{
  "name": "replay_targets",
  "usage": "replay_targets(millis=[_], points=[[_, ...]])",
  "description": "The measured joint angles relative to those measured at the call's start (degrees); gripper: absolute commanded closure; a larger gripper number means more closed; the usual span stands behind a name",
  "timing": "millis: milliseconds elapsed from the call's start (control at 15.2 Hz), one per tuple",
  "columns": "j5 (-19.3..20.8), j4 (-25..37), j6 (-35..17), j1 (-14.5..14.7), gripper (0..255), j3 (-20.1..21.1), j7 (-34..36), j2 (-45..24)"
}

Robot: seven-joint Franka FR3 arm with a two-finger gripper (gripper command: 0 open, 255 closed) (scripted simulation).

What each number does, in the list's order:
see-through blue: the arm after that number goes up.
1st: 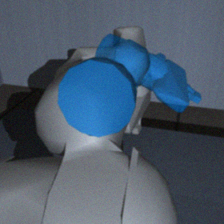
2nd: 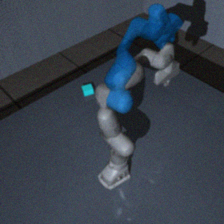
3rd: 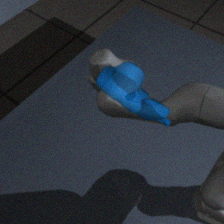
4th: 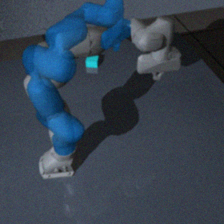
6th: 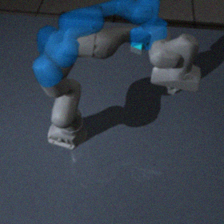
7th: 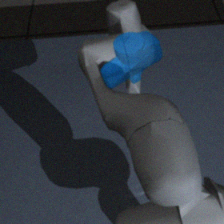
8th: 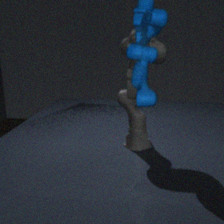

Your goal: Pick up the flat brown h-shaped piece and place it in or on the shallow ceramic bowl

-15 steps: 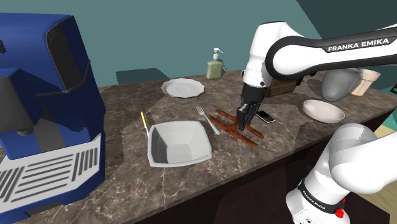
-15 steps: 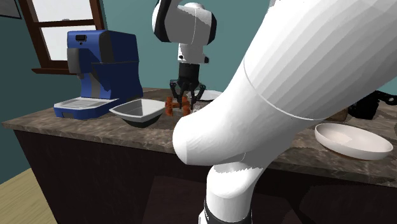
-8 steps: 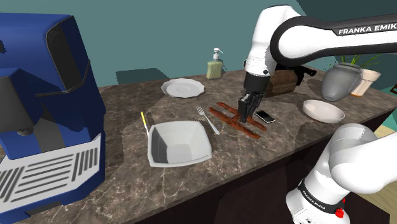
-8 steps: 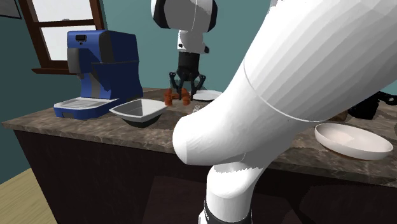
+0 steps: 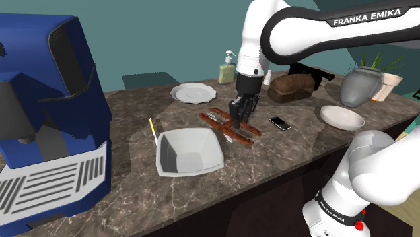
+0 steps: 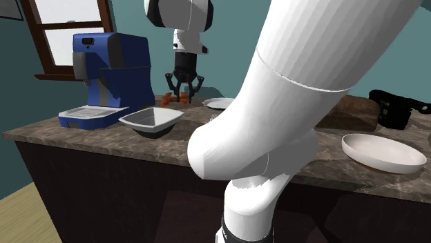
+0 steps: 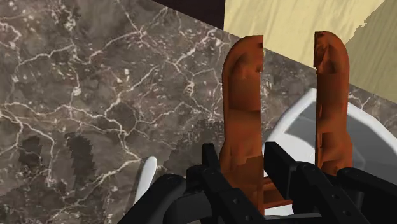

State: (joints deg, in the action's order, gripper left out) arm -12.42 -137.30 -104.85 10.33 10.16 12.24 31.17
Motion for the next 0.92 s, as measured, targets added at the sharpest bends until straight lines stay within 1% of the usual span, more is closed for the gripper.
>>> replay_targets(millis=[132,396,660,792,924], points=[[-0.4,2.8,-0.2,0.5,255,1.6,2.0,-2.7],[-0.2,10.1,-1.9,1.1,255,5.1,6.4,-11.0],[1.1,17.4,-2.8,1.8,255,8.1,10.8,-18.7],[1.3,18.0,-3.6,1.9,255,8.6,11.5,-19.9],[1.3,17.2,-4.9,2.0,255,8.8,11.7,-20.4]])
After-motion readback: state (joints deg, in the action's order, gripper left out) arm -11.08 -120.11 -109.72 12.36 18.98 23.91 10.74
